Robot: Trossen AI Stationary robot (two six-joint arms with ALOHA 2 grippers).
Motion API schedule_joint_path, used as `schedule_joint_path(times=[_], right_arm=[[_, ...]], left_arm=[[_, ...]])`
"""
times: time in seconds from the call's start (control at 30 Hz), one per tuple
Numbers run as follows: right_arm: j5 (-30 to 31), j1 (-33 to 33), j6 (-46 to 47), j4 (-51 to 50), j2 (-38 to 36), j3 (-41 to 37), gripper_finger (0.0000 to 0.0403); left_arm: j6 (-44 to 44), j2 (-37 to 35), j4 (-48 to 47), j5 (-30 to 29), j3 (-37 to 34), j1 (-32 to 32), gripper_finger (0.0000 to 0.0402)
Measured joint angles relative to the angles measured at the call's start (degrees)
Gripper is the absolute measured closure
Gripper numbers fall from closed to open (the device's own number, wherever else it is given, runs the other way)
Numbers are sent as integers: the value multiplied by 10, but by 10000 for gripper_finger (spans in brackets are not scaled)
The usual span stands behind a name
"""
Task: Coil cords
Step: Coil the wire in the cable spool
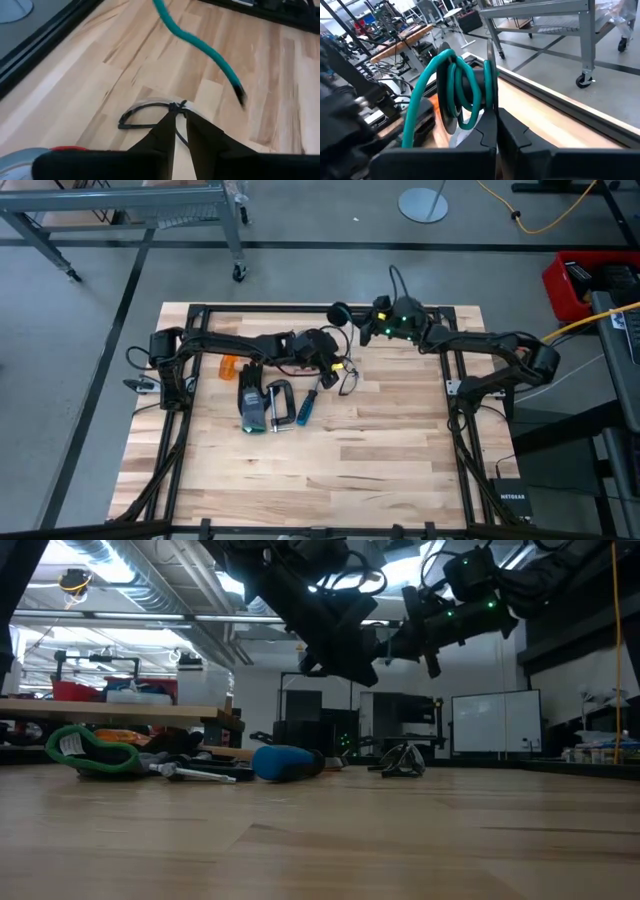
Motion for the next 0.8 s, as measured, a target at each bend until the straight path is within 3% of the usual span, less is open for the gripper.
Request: schedule_joint_path(times=[0.33,0.53,0.8], right_arm=[[-30,-42,-27,-14,-11,0,402],[-87,-55,-45,-12,-11,0,402],[-206,-91,-76,-18,-11,-1,402]], left_arm=[[4,0,2,-1,0,-8,289],[-49,37,92,-1,0,-9,239],[-105,84,191,-3,0,-11,244]])
